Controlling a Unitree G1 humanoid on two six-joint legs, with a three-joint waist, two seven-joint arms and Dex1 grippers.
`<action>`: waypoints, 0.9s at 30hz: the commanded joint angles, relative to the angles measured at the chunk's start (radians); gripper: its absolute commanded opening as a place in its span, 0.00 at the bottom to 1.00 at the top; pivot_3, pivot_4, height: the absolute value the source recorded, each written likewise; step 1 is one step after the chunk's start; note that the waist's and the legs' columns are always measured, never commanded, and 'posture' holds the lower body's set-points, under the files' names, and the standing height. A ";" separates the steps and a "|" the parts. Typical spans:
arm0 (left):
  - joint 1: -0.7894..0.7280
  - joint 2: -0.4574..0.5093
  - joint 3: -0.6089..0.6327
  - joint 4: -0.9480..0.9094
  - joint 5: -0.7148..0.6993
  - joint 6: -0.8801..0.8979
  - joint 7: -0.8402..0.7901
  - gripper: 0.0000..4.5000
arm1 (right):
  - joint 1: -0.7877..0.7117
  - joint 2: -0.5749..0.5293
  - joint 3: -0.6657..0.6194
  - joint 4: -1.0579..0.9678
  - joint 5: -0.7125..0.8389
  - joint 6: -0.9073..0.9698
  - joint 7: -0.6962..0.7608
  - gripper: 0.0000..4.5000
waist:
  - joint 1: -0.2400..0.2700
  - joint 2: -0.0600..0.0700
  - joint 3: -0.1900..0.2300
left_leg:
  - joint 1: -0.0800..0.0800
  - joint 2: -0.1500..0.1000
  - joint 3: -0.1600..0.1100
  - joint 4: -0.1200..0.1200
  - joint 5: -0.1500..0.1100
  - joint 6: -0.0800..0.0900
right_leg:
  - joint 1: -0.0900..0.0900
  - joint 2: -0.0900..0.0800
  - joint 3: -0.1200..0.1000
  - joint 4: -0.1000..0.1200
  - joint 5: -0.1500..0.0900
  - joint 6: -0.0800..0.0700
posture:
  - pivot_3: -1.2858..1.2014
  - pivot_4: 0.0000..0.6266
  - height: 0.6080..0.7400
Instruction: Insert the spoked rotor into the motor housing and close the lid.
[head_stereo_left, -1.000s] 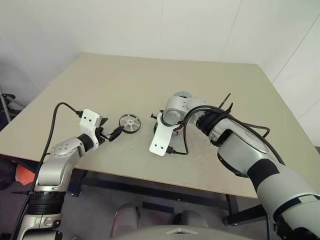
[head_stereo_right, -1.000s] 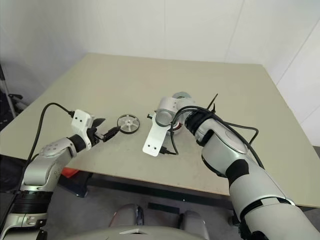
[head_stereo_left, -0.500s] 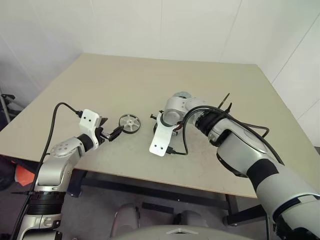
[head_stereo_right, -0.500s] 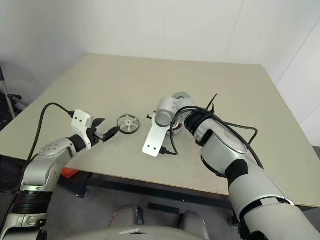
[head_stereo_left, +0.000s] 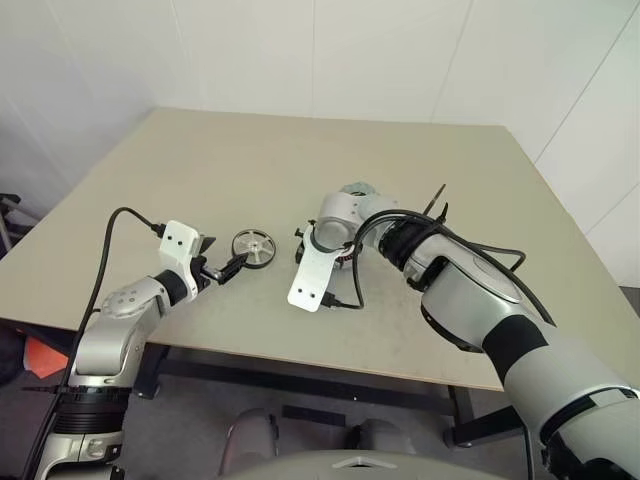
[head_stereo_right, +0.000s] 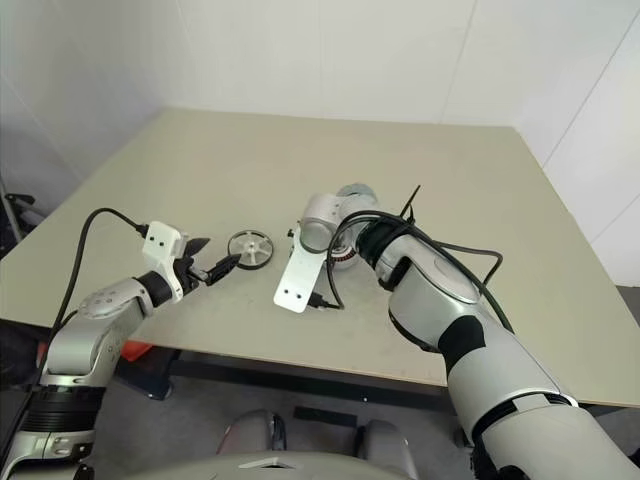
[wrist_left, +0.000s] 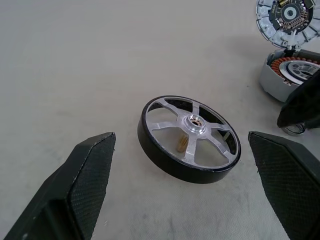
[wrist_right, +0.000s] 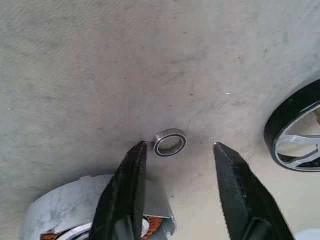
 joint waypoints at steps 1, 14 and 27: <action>-0.005 0.007 0.018 -0.040 -0.006 -0.007 0.001 1.00 | 0.022 0.002 0.037 0.051 -0.033 0.001 0.001 0.58 | 0.000 0.000 0.000 | 0.000 0.000 0.000 0.000 0.000 0.000 | 0.000 0.000 0.000 0.000 0.000 0.000 | 0.52 0.00 1.00; 0.006 0.001 0.018 -0.064 -0.007 0.002 0.013 1.00 | 0.034 0.021 0.086 0.081 -0.063 -0.021 0.010 0.58 | -0.009 0.001 -0.001 | 0.000 0.000 0.000 -0.001 0.000 0.000 | -0.001 0.000 0.000 0.000 -0.003 0.005 | 0.52 0.00 1.00; 0.085 -0.034 0.025 -0.149 -0.018 0.018 0.063 1.00 | 0.037 0.040 0.110 0.114 -0.112 -0.061 0.011 0.58 | -0.007 -0.001 -0.004 | 0.001 -0.002 0.000 -0.001 -0.001 0.000 | -0.004 0.000 0.003 -0.001 -0.004 0.007 | 0.52 0.00 1.00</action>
